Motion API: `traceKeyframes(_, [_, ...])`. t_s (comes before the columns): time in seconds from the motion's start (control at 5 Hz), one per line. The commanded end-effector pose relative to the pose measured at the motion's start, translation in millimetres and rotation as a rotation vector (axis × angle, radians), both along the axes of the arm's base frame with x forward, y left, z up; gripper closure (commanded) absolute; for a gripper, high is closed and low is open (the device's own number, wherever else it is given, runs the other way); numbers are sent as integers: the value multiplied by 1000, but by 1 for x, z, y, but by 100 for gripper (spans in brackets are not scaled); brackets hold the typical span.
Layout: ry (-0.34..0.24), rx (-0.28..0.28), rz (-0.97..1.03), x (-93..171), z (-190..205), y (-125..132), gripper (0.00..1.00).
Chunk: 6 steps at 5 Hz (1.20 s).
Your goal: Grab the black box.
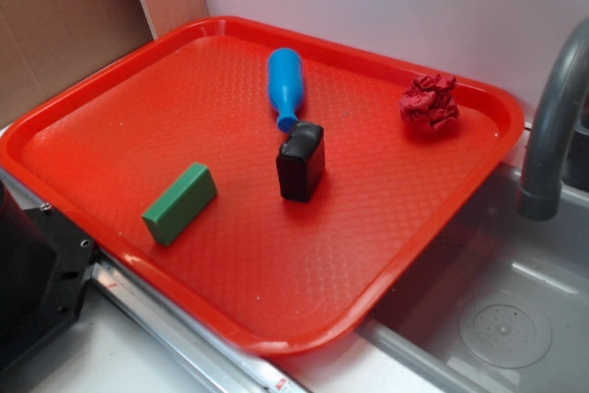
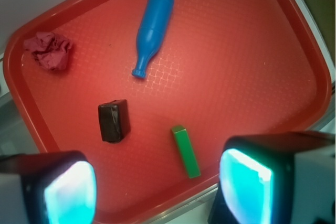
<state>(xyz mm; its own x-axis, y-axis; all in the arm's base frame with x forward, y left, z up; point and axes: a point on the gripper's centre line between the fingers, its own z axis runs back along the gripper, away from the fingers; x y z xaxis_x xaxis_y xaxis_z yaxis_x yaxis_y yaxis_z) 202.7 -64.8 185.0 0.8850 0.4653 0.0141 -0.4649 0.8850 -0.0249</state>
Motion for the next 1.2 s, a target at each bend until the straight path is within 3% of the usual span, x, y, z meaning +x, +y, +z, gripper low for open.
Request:
traceKeyframes(0.0, [1, 65, -107, 35, -75, -28, 0])
traceKeyframes(0.4, [144, 62, -155, 33, -127, -34, 0])
traceKeyframes(0.6, [161, 67, -160, 36, -139, -28, 0])
traceKeyframes(0.8, [198, 73, -166, 37, -145, -32, 14])
traceKeyframes(1.0, [233, 53, -173, 34, -151, -35, 100])
